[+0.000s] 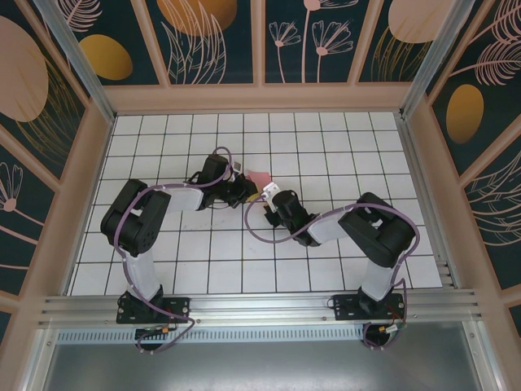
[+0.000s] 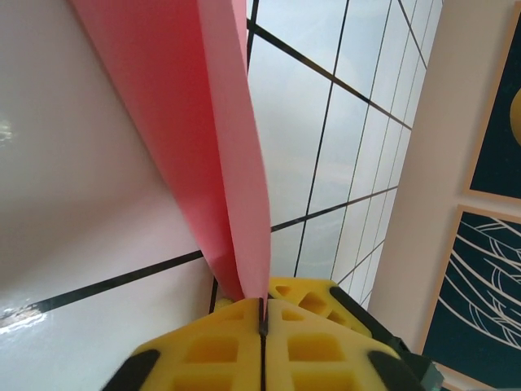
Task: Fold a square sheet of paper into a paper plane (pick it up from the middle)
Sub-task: Fold the wing for the fifth time at the center of the table.
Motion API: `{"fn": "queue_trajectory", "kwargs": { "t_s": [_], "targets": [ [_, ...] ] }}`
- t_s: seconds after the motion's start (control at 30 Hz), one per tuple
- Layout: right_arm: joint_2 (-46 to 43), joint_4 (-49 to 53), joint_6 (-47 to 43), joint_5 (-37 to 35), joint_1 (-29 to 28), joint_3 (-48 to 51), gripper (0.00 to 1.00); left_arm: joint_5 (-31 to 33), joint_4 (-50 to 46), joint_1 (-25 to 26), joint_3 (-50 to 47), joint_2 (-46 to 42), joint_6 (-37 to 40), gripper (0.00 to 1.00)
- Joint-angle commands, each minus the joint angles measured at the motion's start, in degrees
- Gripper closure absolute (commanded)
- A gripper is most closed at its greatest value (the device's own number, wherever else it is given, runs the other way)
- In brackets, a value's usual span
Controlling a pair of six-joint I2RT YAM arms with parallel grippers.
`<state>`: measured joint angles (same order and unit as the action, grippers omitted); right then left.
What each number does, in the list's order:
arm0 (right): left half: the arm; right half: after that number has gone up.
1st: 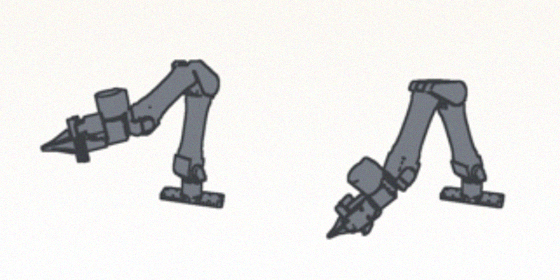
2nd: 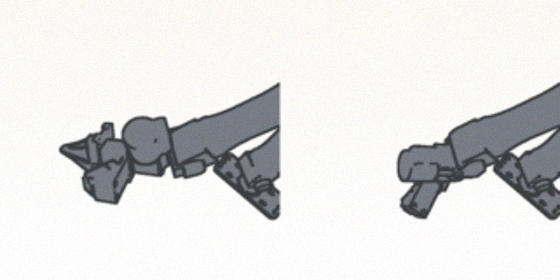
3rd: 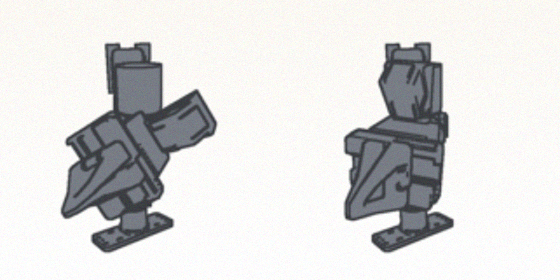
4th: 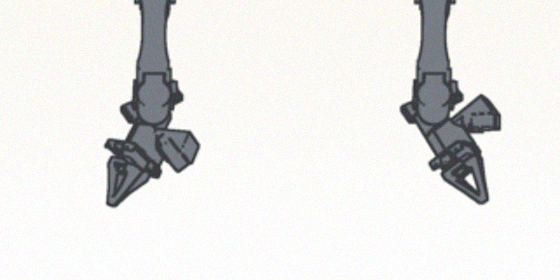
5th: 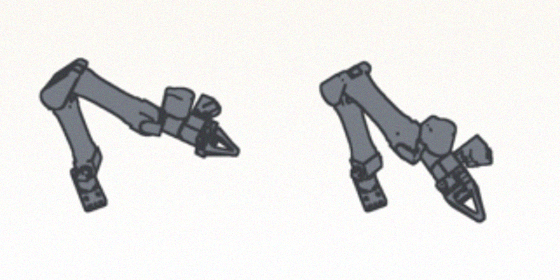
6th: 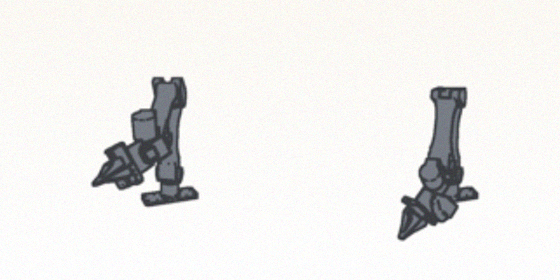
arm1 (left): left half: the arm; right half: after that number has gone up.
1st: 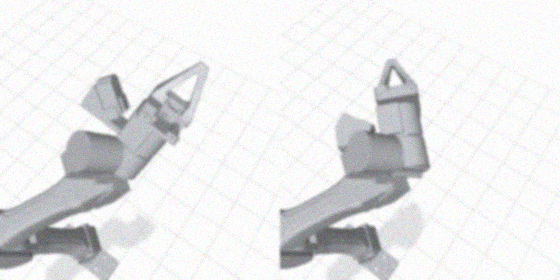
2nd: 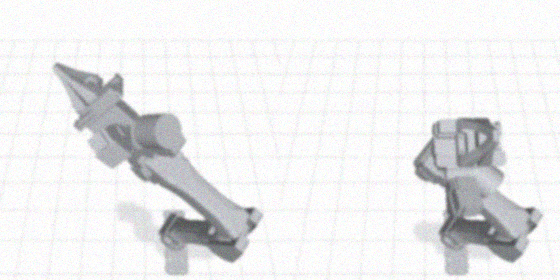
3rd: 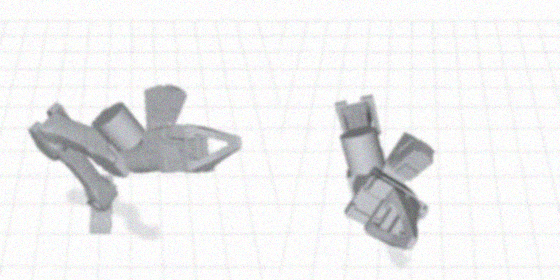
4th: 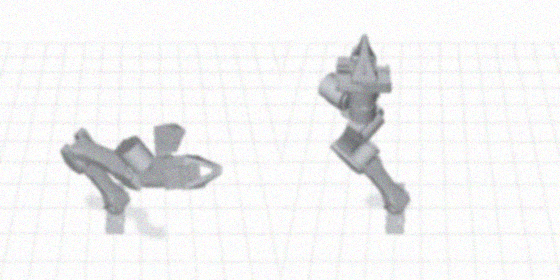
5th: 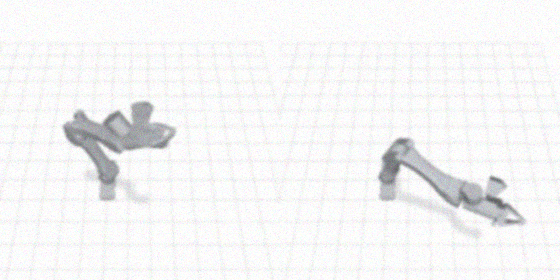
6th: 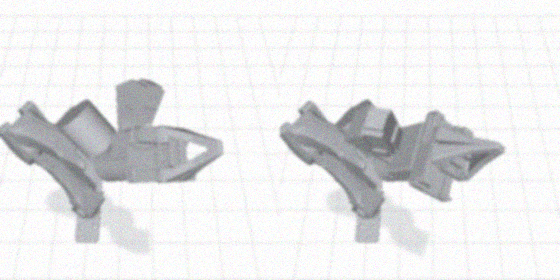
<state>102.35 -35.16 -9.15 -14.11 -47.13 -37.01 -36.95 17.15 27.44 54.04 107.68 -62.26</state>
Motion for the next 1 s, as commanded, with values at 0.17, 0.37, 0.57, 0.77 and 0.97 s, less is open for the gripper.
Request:
{"fn": "queue_trajectory", "kwargs": {
  "t_s": [0.17, 0.37, 0.57, 0.77, 0.97],
  "targets": [
    [-3.4, -2.8, -5.9, 0.3, -0.8, 3.2, 0.89, 1.5, -5.3, -1.4, 3.5, -2.0, 3.2, 0.67],
    [-4.7, -3.8, -6.6, 1.9, -0.8, 4.5, 0.90, 1.3, -6.4, -1.7, 3.5, -0.8, 4.2, 0.57],
    [-4.6, -5.0, -6.7, 3.8, -0.8, 5.0, 0.89, 0.7, -5.7, -1.7, 3.3, 0.0, 4.0, 0.56],
    [-4.8, -5.7, -7.4, 5.1, -0.9, 5.7, 0.88, 0.4, -5.5, -1.7, 3.9, 0.8, 4.0, 0.63],
    [-4.9, -5.3, -8.1, 5.2, -1.0, 5.5, 0.86, -0.1, -5.3, -1.7, 3.7, 0.8, 3.8, 0.71]
  ]
}}
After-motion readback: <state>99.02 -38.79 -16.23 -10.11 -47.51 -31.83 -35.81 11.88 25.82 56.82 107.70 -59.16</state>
